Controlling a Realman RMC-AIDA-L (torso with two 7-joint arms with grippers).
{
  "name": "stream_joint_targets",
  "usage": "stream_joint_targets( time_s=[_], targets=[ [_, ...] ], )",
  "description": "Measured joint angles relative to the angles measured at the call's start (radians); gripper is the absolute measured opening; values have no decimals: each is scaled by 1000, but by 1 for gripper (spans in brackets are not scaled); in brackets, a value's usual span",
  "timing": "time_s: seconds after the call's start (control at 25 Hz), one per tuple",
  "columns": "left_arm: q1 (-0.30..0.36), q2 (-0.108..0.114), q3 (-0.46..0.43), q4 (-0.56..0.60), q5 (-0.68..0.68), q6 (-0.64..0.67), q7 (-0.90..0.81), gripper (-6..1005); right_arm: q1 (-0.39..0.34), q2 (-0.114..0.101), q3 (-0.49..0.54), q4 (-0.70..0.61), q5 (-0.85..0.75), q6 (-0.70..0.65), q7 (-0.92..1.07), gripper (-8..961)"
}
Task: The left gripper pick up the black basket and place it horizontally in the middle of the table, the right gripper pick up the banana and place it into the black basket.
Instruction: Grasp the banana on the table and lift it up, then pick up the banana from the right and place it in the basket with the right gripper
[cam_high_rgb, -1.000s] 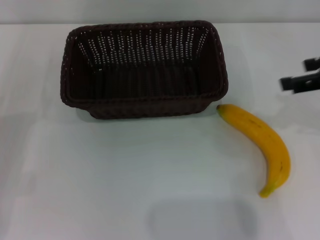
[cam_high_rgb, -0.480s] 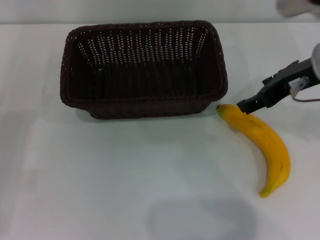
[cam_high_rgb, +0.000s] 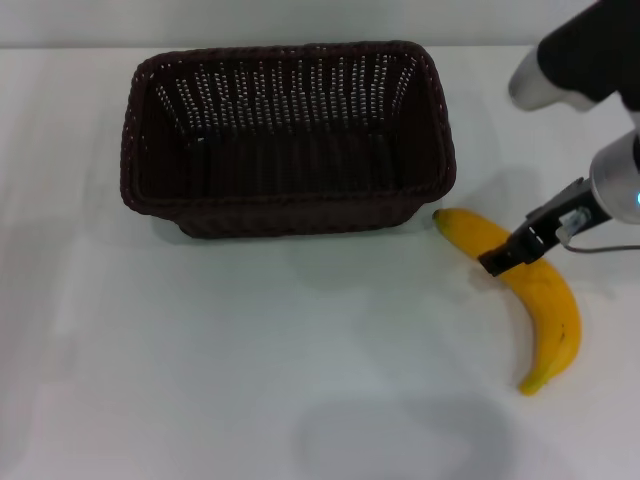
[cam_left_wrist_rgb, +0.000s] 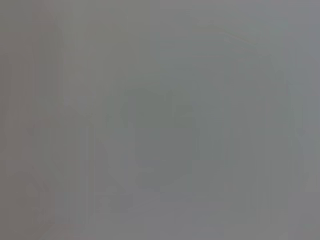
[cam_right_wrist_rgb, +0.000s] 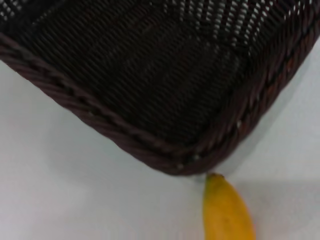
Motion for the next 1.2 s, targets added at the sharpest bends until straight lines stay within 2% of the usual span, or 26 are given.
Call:
stream_joint_targets(
  time_s=[0.16, 0.4, 0.6, 0.84, 0.88, 1.04, 1.2],
  targets=[
    [0, 0, 0, -2, -1, 0, 0, 863, 7, 1, -11, -76, -10, -35, -2, 744],
    [0, 0, 0, -13, -1, 0, 0, 862, 9, 0, -33, -104, -17, -62, -3, 730],
    [-1, 0, 0, -15, -1, -1, -5, 862, 41, -2, -25, -185, -19, -52, -3, 719],
    [5, 0, 0, -16, -1, -10, -6, 861, 44, -6, -22, -171, -29, -41, -28, 490],
    [6, 0, 0, -16, -2, -11, -6, 861, 41, -7, -16, -157, -47, -35, -33, 489],
    [7, 0, 0, -16, -10, -13, -7, 861, 36, -5, 46, -109, -144, -14, -61, 486],
    [8, -1, 0, -16, -11, -14, -7, 861, 69, -7, 205, -67, -212, -43, -122, 486]
  ],
)
